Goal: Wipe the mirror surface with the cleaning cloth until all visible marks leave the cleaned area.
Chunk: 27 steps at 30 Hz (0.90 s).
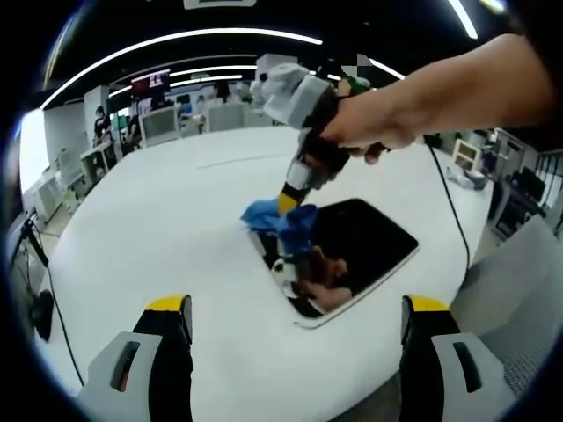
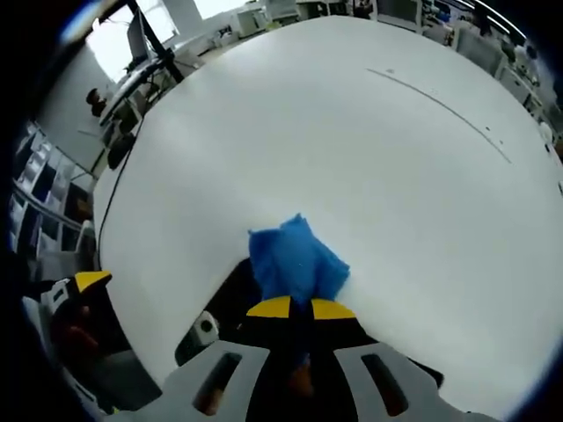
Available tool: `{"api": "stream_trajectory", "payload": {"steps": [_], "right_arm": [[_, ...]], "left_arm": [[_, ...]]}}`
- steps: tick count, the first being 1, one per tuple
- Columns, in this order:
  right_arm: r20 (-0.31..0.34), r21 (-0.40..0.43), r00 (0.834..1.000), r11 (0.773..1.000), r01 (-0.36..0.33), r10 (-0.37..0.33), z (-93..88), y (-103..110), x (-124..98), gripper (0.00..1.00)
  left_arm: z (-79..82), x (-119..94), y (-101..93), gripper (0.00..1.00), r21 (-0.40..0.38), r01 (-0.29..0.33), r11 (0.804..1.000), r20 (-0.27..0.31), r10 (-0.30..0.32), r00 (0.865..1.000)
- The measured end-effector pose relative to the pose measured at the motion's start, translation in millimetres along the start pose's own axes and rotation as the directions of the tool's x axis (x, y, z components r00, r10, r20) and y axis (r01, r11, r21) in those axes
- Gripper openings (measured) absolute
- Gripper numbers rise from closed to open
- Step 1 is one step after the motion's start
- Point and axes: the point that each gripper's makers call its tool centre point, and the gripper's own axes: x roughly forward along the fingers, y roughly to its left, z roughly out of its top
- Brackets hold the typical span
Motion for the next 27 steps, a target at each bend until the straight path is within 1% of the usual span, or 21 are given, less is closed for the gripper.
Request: {"api": "stream_trajectory", "payload": {"steps": [14,22,27], "right_arm": [[0.002,0.000,1.000,1.000,0.017,-0.017,-6.3,-13.1,-1.2,0.00],[0.011,-0.013,0.999,0.999,0.040,-0.040,-10.7,-7.7,-6.9,0.00],[0.024,-0.019,0.998,0.998,0.061,-0.060,-9.5,-9.4,-3.9,0.00]], "left_arm": [[-0.2,-0.4,0.2,0.99,0.001,-0.002,1.000,-0.001,0.002,1.000],[-0.4,0.4,0.3,0.99,0.006,-0.001,1.000,-0.002,0.001,1.000],[-0.5,0.7,-0.1,0.99,0.009,0.000,1.000,-0.003,0.000,1.000]]}}
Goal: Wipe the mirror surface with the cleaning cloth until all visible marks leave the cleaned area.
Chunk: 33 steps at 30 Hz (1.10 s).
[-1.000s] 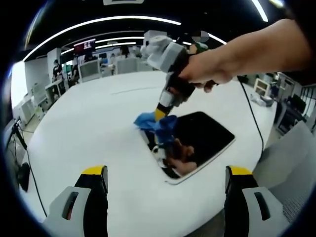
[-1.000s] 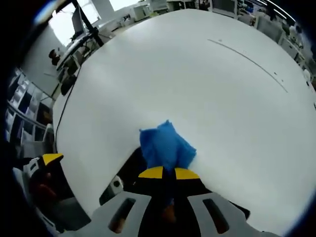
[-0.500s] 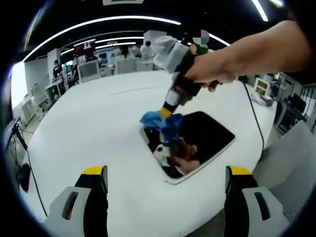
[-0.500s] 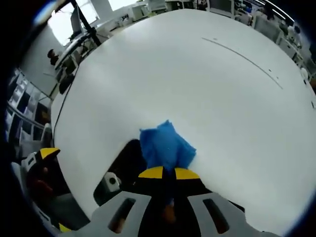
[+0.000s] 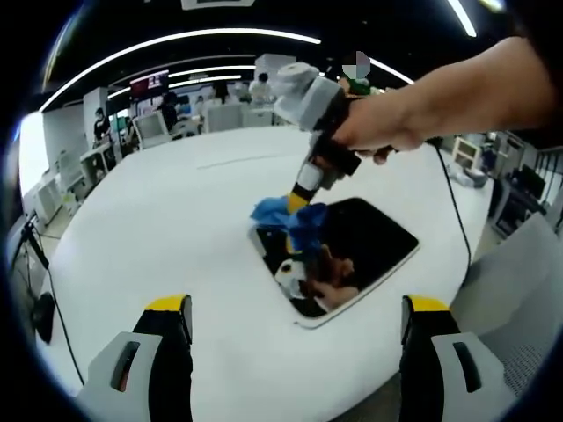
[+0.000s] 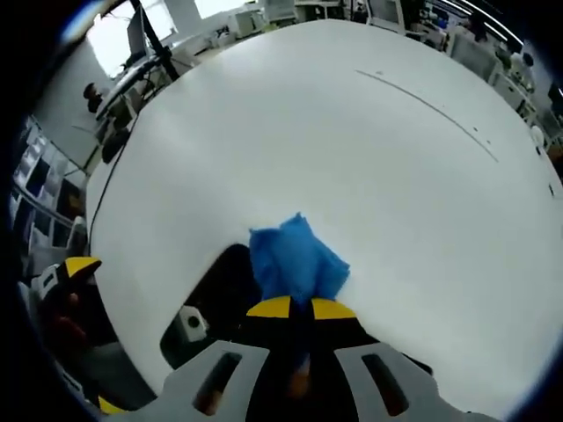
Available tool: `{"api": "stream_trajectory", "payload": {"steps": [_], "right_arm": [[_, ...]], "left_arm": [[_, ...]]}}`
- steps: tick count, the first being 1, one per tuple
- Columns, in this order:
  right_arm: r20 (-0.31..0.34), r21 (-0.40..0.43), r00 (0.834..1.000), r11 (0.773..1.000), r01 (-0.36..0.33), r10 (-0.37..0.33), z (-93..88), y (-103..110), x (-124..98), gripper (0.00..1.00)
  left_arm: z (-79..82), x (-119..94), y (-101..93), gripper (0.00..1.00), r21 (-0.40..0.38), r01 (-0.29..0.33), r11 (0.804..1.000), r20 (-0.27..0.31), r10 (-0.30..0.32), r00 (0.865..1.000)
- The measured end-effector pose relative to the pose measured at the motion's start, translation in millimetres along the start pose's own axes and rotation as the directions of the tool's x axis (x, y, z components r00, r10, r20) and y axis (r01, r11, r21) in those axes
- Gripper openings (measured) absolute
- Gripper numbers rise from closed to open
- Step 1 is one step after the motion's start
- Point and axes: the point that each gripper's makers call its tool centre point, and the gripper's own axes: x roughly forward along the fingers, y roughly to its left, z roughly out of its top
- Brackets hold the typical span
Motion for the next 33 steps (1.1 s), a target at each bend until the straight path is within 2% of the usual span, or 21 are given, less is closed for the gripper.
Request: {"api": "stream_trajectory", "payload": {"steps": [11,27,33], "right_arm": [[0.006,0.008,1.000,1.000,0.012,-0.012,-14.7,12.1,-15.6,0.00],[0.018,0.005,1.000,1.000,0.009,-0.009,-19.8,13.4,-4.0,0.00],[0.019,0.004,1.000,1.000,0.004,-0.004,-26.4,19.8,-8.6,0.00]], "left_arm": [[0.5,-0.6,-1.1,0.99,0.005,0.002,1.000,-0.003,-0.002,1.000],[1.4,-0.1,-1.1,0.99,0.007,0.004,1.000,0.004,-0.004,1.000],[1.3,0.0,-1.9,0.99,0.010,0.007,1.000,0.003,-0.007,1.000]]}}
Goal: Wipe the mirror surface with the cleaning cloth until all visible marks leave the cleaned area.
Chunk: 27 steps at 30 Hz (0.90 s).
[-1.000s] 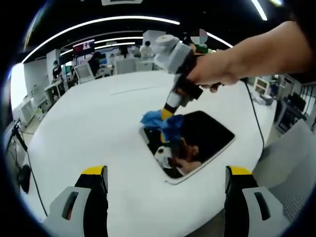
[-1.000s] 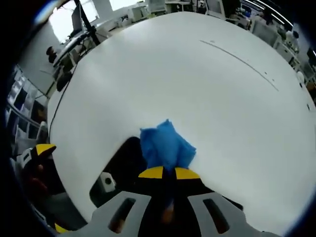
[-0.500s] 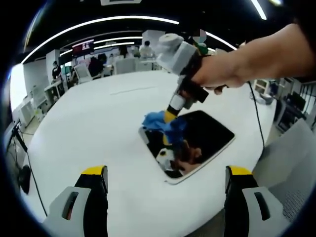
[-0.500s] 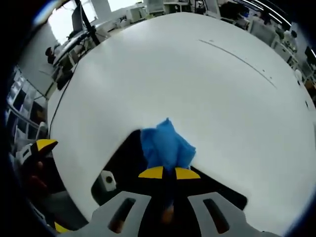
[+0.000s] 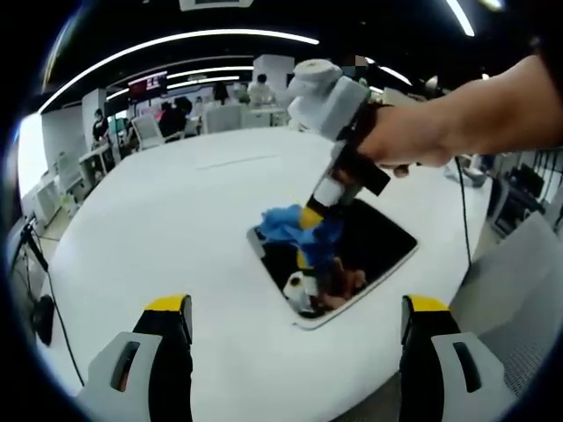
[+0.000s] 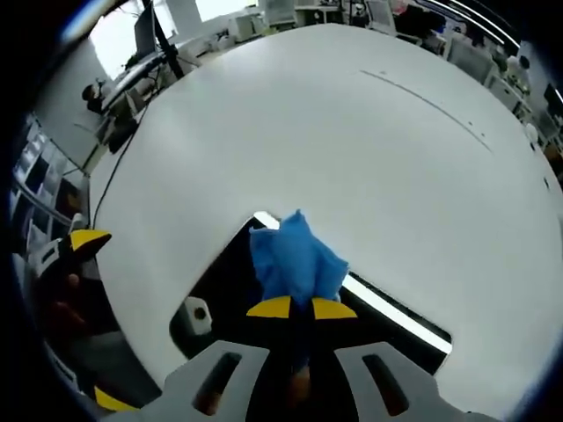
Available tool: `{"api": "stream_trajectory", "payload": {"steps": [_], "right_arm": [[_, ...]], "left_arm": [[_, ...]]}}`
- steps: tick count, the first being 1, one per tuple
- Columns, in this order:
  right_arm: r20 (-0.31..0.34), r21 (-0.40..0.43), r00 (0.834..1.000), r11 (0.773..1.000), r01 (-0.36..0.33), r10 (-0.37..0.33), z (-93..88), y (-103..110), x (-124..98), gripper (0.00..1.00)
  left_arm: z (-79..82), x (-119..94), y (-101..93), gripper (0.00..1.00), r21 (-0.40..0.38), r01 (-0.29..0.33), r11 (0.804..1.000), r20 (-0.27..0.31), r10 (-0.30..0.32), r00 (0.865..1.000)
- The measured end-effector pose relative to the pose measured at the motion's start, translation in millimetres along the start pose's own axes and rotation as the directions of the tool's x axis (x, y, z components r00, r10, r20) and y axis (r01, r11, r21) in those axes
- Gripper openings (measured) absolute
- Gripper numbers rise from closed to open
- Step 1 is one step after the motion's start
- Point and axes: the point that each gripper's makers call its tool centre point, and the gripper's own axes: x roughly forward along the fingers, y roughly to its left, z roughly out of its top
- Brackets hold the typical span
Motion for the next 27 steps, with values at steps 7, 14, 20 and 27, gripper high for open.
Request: {"api": "stream_trajectory", "payload": {"steps": [7,14,20,27], "right_arm": [[0.003,-0.006,1.000,1.000,-0.002,0.002,-6.2,5.4,-0.9,0.00],[0.004,-0.017,1.000,1.000,-0.001,0.001,-14.0,12.6,-3.5,0.00],[0.005,-0.027,1.000,1.000,-0.004,0.004,-20.2,17.9,-4.0,0.00],[0.006,-0.029,1.000,0.999,-0.012,0.012,-25.7,22.3,-3.4,0.00]], "left_arm": [[0.6,-1.2,-0.4,0.99,-0.001,-0.001,1.000,0.002,0.001,1.000],[0.3,-0.9,-0.1,0.99,0.002,-0.001,1.000,0.000,0.001,1.000],[-1.0,-0.2,-0.8,0.99,0.007,0.004,1.000,-0.008,-0.004,1.000],[-0.5,-0.2,-0.9,0.99,0.016,0.003,1.000,-0.009,-0.003,1.000]]}}
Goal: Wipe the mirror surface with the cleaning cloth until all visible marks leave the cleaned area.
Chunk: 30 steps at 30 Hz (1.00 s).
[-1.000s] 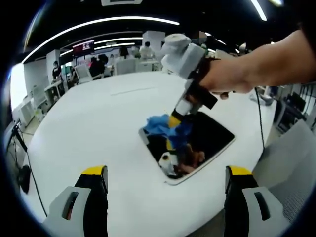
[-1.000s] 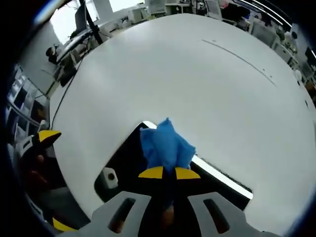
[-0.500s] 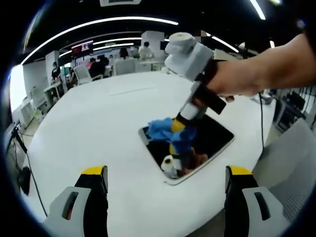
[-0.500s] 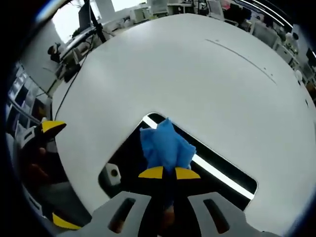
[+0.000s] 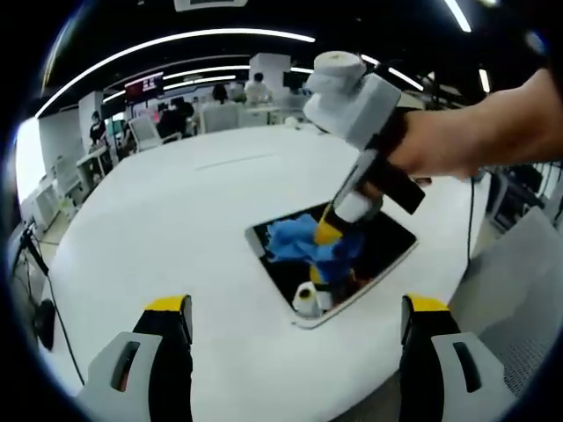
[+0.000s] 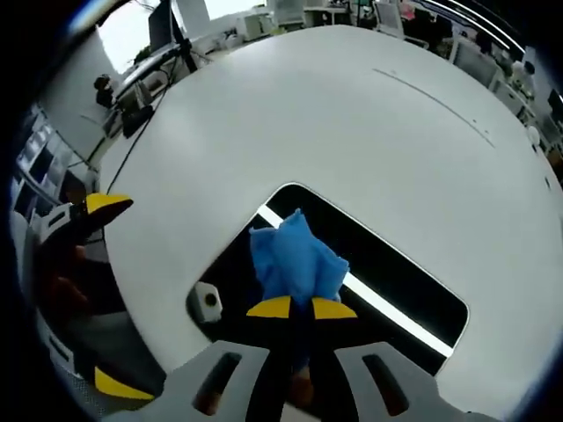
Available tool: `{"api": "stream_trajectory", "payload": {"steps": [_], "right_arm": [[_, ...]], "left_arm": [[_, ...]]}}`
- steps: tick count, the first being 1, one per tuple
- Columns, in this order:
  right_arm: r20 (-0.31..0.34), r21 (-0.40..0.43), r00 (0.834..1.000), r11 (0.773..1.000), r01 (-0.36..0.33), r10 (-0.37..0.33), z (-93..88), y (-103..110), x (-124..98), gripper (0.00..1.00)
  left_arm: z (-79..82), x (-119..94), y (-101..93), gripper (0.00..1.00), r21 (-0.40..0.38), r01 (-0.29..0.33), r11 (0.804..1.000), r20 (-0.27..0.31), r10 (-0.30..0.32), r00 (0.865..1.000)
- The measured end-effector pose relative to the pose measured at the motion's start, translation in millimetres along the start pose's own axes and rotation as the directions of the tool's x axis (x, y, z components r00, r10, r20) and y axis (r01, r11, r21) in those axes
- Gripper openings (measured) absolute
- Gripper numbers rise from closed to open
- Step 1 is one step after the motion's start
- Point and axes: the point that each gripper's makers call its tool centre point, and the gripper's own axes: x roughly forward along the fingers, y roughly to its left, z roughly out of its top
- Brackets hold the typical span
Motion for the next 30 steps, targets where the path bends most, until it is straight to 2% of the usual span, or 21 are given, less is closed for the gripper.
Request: {"api": "stream_trajectory", "payload": {"steps": [13,30], "right_arm": [[0.014,0.015,1.000,1.000,-0.005,0.005,-17.3,18.1,-13.9,0.00],[0.011,-0.017,1.000,0.999,-0.027,0.028,-33.6,37.3,-22.3,0.00]], "left_arm": [[-0.4,1.3,0.5,0.99,-0.017,0.003,1.000,0.006,-0.003,1.000],[0.7,0.5,0.9,0.99,-0.021,-0.002,1.000,0.013,0.002,1.000]]}}
